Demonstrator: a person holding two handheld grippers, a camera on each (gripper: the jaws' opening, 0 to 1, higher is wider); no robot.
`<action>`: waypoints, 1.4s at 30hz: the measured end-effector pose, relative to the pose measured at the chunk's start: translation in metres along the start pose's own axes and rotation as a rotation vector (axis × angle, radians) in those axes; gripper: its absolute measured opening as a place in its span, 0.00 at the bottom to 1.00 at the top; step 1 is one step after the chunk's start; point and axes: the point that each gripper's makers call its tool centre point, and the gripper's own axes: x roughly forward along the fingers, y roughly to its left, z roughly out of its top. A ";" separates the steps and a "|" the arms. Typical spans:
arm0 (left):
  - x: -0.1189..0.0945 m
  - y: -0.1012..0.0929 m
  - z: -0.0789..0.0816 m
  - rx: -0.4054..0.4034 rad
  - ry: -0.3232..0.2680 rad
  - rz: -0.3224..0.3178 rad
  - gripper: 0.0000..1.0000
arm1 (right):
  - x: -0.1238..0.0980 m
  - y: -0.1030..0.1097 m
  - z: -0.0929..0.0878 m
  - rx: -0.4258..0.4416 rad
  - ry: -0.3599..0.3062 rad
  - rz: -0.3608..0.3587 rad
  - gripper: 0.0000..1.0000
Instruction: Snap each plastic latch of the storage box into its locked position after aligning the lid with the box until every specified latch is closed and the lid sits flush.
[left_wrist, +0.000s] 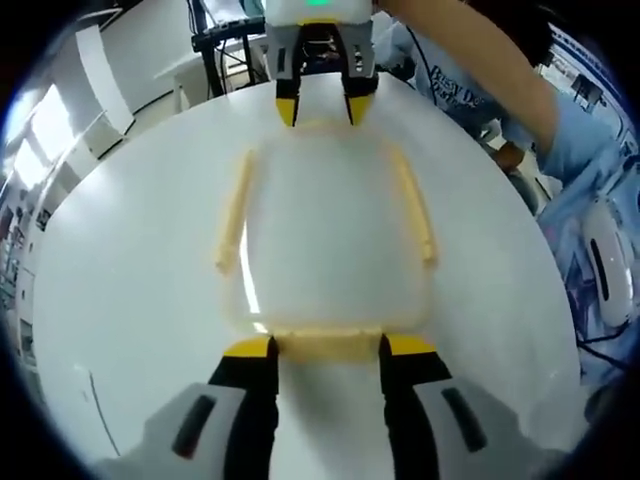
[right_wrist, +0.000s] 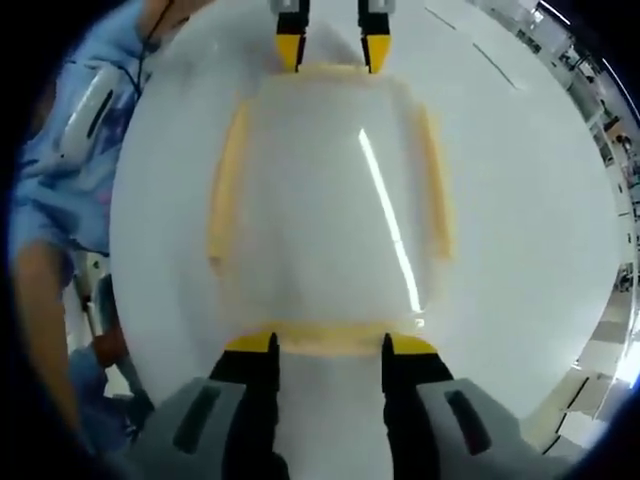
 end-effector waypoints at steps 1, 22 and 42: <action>0.000 0.000 0.000 0.004 0.008 -0.002 0.40 | 0.000 0.000 0.001 0.002 0.003 -0.001 0.40; -0.022 -0.001 0.009 0.005 0.082 -0.023 0.39 | -0.001 0.003 0.004 0.024 0.061 -0.008 0.41; -0.030 -0.008 0.005 -0.006 0.107 0.003 0.39 | 0.001 0.007 0.011 0.004 -0.090 -0.009 0.40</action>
